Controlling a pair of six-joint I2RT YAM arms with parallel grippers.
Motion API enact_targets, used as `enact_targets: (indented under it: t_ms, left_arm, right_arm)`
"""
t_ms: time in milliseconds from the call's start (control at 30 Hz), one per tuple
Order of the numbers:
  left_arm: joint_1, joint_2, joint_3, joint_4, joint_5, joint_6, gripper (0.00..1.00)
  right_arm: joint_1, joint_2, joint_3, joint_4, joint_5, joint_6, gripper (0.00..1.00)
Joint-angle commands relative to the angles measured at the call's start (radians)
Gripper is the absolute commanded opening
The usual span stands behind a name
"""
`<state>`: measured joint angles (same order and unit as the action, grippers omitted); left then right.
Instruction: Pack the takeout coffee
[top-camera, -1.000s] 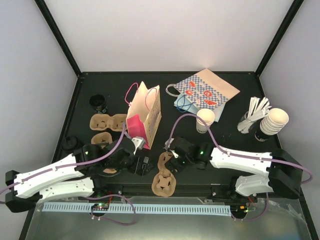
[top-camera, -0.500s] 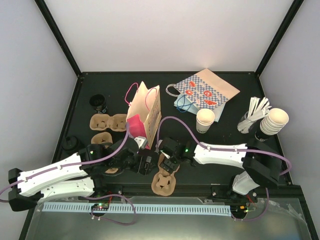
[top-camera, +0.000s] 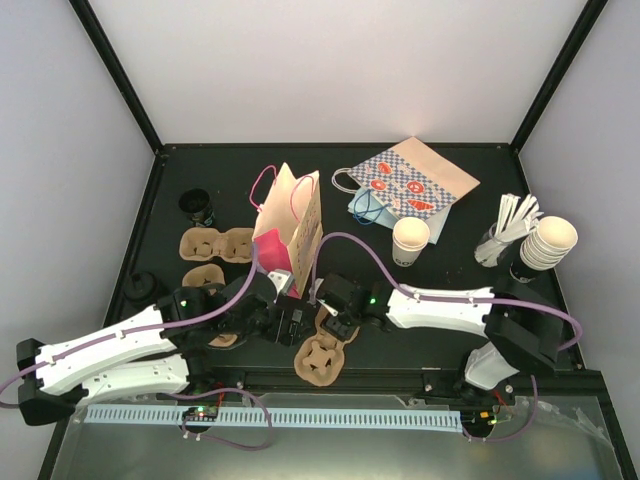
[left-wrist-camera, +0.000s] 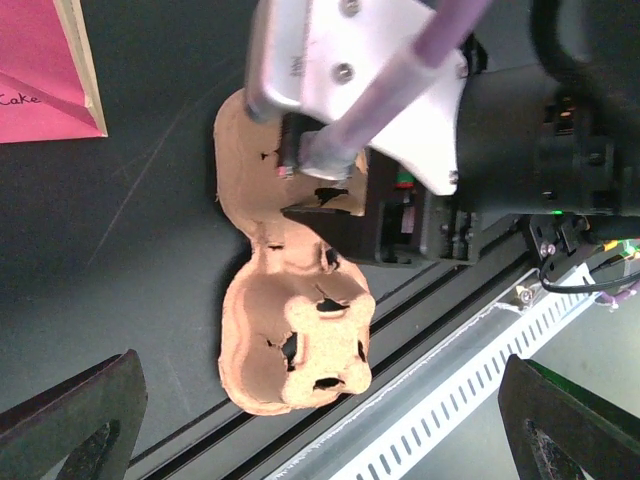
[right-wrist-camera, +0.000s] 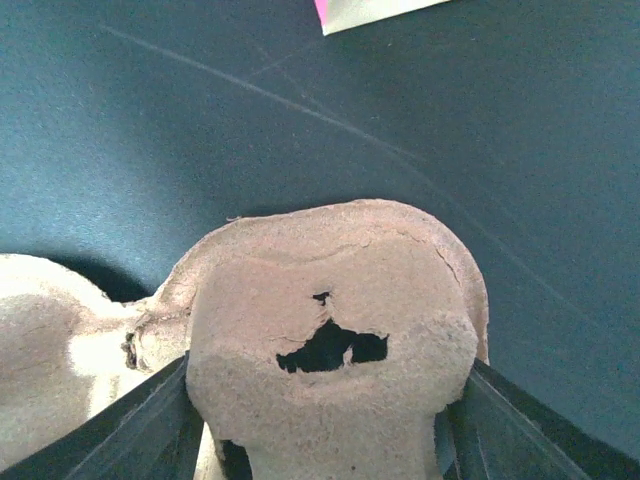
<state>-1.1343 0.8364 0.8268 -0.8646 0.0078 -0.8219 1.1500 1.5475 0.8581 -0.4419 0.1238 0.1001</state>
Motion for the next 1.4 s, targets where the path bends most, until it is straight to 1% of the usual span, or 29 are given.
enact_targets:
  t_ms: [0,167,267,467,633,733,867,967,1067,1200,1367]
  left_arm:
    - [0.013,0.0,0.024,0.013,0.001,0.031,0.99]
    - [0.025,-0.002,0.049,-0.006,0.0,0.051,0.99]
    - [0.036,-0.005,0.05,0.004,0.016,0.057,0.99]
    - [0.1,-0.028,0.02,0.102,0.158,0.075,0.99]
    - [0.193,-0.096,-0.014,0.18,0.277,0.058,0.99]
    - [0.261,-0.148,-0.069,0.277,0.379,0.013,0.99]
    - [0.31,-0.207,-0.142,0.437,0.485,-0.066,0.98]
    - [0.328,-0.229,-0.169,0.511,0.516,-0.099,0.95]
    - [0.341,-0.23,-0.171,0.559,0.54,-0.114,0.9]
    - [0.354,-0.224,-0.174,0.594,0.557,-0.126,0.81]
    - [0.37,-0.236,-0.19,0.635,0.572,-0.14,0.74]
  right_arm:
    - [0.002,-0.087,-0.035,0.042,0.021,0.054,0.66]
    - [-0.001,-0.15,-0.08,0.046,0.041,0.118,0.61]
    - [-0.008,-0.201,-0.111,0.06,0.045,0.149,0.61]
    - [-0.046,-0.292,-0.14,0.044,0.03,0.193,0.61]
    - [-0.103,-0.391,-0.172,0.039,0.021,0.243,0.6]
    - [-0.173,-0.479,-0.198,0.053,-0.007,0.293,0.6]
    - [-0.259,-0.595,-0.224,0.088,-0.051,0.368,0.57]
    - [-0.286,-0.67,-0.22,0.119,-0.079,0.418,0.55]
    - [-0.294,-0.719,-0.197,0.123,-0.085,0.447,0.55]
    - [-0.297,-0.738,-0.154,0.111,-0.092,0.474,0.55]
    - [-0.297,-0.743,-0.132,0.118,-0.123,0.492,0.54]
